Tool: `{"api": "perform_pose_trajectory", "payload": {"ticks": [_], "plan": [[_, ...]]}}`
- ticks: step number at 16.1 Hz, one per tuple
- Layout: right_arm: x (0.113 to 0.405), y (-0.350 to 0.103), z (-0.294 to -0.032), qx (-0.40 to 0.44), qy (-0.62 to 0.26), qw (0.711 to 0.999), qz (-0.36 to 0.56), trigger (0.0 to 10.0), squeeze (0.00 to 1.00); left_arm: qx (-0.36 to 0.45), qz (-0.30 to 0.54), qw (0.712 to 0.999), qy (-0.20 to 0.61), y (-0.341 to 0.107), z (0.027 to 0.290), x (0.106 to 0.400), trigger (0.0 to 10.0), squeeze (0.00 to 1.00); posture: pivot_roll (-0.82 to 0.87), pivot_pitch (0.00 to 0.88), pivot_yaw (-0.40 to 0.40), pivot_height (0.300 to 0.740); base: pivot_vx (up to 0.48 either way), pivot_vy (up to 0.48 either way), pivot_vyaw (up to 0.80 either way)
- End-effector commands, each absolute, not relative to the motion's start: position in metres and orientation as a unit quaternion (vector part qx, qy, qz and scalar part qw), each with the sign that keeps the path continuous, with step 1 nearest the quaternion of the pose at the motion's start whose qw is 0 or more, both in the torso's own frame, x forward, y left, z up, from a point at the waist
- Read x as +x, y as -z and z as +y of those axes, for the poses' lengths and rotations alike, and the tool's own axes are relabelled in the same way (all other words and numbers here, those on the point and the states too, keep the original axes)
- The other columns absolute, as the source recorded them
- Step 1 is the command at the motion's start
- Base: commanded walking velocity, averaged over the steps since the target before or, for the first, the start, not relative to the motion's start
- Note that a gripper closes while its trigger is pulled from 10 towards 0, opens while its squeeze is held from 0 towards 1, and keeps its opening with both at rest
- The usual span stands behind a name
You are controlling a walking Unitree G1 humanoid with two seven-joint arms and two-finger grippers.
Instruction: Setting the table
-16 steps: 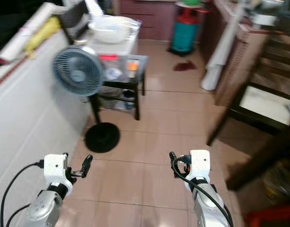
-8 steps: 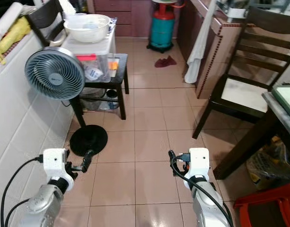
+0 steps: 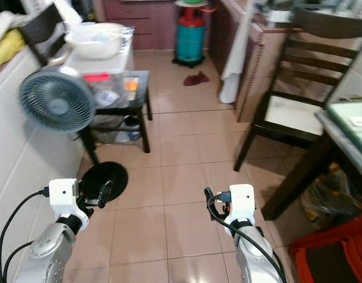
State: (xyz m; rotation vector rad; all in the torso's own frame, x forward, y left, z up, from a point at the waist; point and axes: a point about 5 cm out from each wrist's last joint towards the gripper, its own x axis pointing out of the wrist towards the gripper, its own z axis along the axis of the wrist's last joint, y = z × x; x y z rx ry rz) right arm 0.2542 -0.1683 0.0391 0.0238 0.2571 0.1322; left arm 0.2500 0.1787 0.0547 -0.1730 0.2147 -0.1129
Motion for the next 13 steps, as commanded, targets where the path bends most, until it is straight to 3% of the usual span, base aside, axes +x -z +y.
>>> {"api": "perform_pose_trajectory", "payload": {"ticks": [1,11,13], "plan": [[0.254,-0.039,-0.171,0.008,-0.062,0.99,0.125,10.0,0.0,-0.088,0.117,0.987,0.065,-0.052,0.176,0.25,10.0,0.0,-0.12,0.07,0.024,0.74,0.394,0.0,-0.78],[0.256,-0.041,-0.171,0.002,-0.067,0.991,0.119,10.0,0.0,-0.089,0.127,0.986,0.069,-0.046,0.176,0.249,10.0,0.0,-0.12,0.068,0.022,0.74,0.354,0.0,-0.78],[0.255,-0.043,-0.171,0.003,-0.066,0.991,0.115,10.0,0.0,-0.088,0.14,0.984,0.06,-0.041,0.177,0.248,10.0,0.0,-0.12,0.067,0.025,0.74,0.0,0.0,-0.77]]}}
